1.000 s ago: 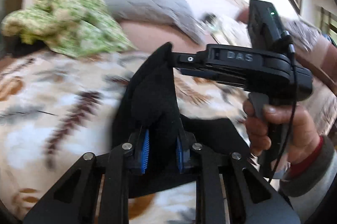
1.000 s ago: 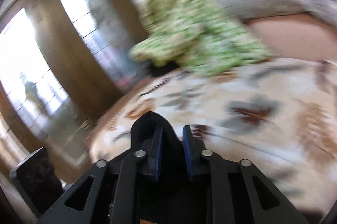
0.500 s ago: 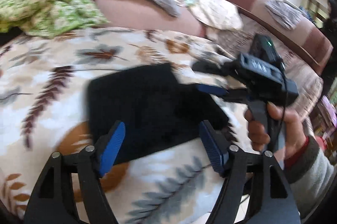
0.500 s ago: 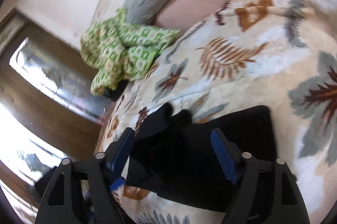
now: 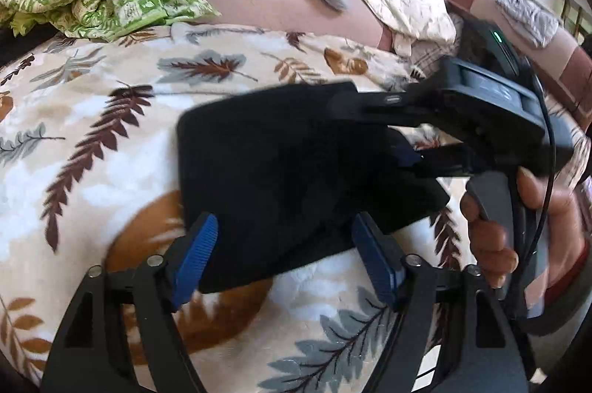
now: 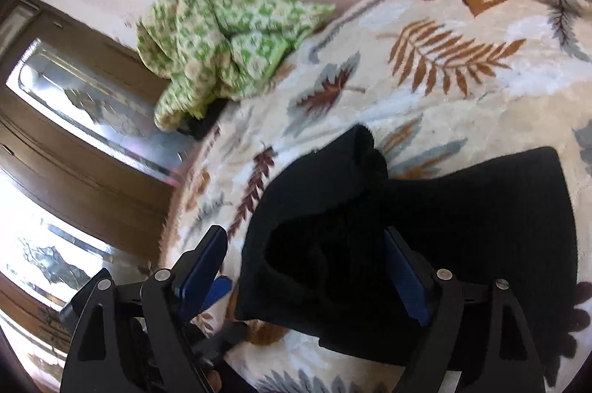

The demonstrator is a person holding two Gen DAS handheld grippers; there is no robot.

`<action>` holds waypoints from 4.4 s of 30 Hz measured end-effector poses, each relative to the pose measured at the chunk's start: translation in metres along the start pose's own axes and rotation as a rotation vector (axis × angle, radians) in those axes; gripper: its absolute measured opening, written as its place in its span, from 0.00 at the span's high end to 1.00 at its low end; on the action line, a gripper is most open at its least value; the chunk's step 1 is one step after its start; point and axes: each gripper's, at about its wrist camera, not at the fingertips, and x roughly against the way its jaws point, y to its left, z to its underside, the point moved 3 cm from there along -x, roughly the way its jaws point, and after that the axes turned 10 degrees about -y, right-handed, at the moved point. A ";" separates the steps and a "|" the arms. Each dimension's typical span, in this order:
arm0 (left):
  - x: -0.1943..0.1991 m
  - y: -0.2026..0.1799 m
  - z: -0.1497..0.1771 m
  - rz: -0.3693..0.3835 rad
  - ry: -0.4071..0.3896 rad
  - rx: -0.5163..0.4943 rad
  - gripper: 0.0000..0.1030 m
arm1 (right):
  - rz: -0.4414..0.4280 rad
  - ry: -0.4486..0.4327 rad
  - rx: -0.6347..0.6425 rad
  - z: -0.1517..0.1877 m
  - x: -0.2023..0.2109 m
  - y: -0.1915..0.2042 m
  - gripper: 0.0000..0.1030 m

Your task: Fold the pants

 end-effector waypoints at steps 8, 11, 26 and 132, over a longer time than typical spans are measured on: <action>0.008 -0.003 0.001 0.004 0.005 -0.040 0.21 | 0.092 0.054 0.068 0.025 -0.007 0.001 0.70; 0.019 0.005 -0.013 0.004 -0.023 0.022 0.21 | 0.091 0.002 0.110 0.027 0.007 0.007 0.85; 0.016 0.014 -0.020 -0.025 -0.011 0.121 0.19 | 0.313 -0.062 0.128 0.010 0.066 -0.058 0.83; -0.035 -0.021 -0.024 -0.154 0.037 0.007 0.17 | 0.375 -0.199 0.187 0.012 0.112 -0.060 0.56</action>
